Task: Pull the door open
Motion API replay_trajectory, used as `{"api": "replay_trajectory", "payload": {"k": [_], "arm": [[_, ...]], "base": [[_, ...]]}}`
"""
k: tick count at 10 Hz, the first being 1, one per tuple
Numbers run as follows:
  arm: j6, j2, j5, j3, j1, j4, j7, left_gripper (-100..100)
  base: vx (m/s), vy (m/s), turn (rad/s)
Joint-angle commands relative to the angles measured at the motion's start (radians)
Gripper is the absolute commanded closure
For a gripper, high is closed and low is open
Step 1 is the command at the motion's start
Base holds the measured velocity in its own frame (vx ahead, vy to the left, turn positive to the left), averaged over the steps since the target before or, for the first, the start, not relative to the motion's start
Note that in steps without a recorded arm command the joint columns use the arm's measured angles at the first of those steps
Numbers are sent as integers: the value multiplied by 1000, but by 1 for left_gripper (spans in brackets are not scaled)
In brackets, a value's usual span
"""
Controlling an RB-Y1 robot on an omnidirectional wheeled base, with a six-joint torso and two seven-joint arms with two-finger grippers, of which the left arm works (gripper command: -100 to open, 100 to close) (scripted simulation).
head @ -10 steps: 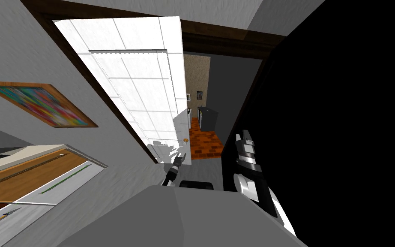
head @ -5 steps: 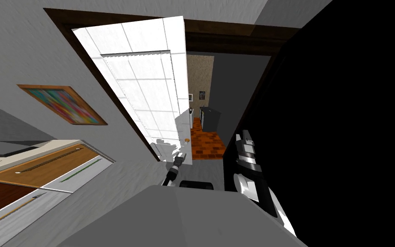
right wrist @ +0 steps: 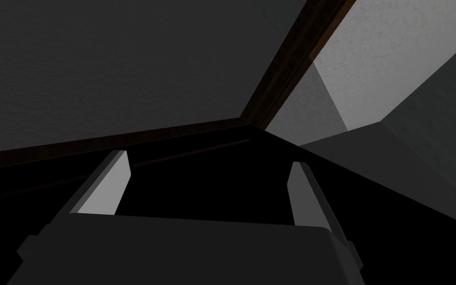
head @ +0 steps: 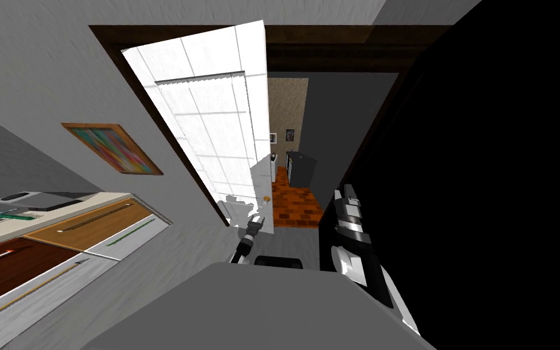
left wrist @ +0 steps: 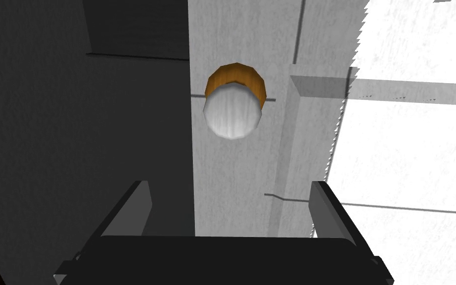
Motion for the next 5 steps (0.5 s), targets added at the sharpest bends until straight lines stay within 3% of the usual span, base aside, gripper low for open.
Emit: {"api": "replay_trajectory", "payload": {"k": [1,3,5], "arm": [[0,-6,-5,3,3,-6,-36,-100],[1,-6,-5,3,4,-8,-36,-100],[3,16,10,26,-9,1,-42,-100]], "base": [[23,-40,139],[14,-31,59],[-19,58,-242]]}}
